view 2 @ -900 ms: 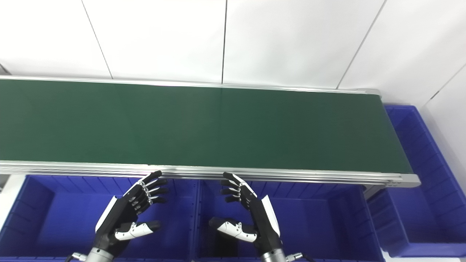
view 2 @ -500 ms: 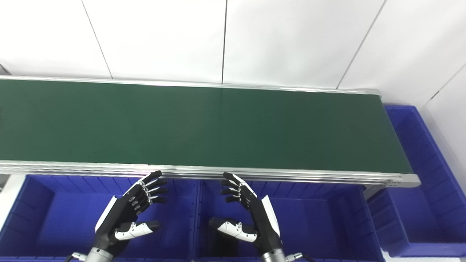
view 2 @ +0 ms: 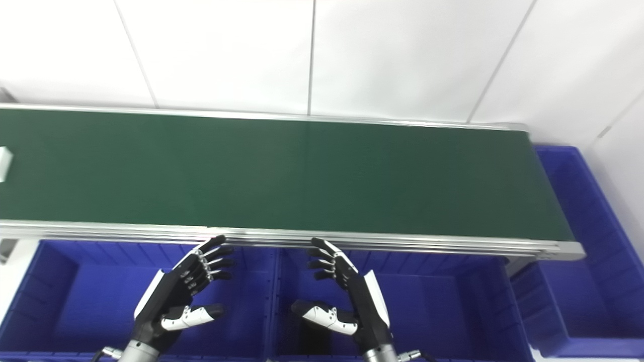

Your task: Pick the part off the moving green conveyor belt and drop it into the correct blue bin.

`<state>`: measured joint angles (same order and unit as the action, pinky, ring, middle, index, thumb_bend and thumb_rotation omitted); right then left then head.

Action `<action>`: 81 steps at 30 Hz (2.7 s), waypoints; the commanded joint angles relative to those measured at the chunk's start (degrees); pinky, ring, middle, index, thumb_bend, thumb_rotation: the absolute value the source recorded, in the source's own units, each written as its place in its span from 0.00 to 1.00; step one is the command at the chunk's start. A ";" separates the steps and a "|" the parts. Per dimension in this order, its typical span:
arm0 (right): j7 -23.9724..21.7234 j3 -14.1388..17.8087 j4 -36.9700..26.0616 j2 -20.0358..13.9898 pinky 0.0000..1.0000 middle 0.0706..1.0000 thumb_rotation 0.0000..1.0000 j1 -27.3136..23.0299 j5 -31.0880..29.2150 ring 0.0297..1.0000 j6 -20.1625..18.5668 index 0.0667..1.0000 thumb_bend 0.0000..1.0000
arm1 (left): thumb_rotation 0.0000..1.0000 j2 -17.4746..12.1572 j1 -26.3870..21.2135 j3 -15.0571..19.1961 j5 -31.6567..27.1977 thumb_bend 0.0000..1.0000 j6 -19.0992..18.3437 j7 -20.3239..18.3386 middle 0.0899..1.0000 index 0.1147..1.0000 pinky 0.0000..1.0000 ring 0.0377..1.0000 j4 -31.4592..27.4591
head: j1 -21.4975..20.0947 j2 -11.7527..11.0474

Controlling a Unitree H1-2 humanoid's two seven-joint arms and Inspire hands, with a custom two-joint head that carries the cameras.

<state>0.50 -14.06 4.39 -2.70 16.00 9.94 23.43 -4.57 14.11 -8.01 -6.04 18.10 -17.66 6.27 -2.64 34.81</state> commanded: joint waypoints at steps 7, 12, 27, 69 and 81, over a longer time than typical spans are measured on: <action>-0.41 0.14 -0.61 -0.36 0.66 0.79 0.48 -0.27 -0.52 0.73 3.18 0.85 0.70 | 0.35 0.49 -0.53 -0.13 0.73 0.93 1.45 0.90 0.79 0.83 0.68 0.75 -0.68 | 4.21 -2.04; -0.33 0.06 -0.37 -0.69 0.65 0.79 0.48 -0.20 -0.67 0.72 3.34 0.86 0.69 | 0.33 0.67 -0.76 -0.22 0.22 0.94 2.27 0.64 0.78 0.82 0.67 0.73 0.32 | 5.89 -2.94; 0.07 -0.27 1.61 -1.64 0.65 0.79 0.43 -1.03 -1.78 0.72 3.46 0.87 0.65 | 0.25 0.96 -1.93 -0.48 0.50 0.93 4.41 0.54 0.77 0.81 0.66 0.73 3.73 | 10.94 -6.97; 0.85 -0.92 5.60 -2.55 0.64 0.81 0.33 -2.56 -2.80 0.73 3.49 0.91 0.54 | 0.22 1.92 -2.58 -0.35 1.43 0.97 7.62 1.86 0.73 0.75 0.63 0.68 3.92 | 18.36 -13.97; 0.91 -0.93 5.51 -2.71 0.64 0.81 0.32 -2.74 -2.57 0.72 3.46 0.91 0.54 | 0.22 -0.29 -3.64 1.55 7.03 1.00 5.71 5.08 0.71 0.72 0.59 0.67 -6.30 | 19.31 -14.11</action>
<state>1.07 -14.98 11.27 -5.44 13.83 7.63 23.48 -4.24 11.95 -7.05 -0.25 23.14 -13.73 2.56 16.70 20.65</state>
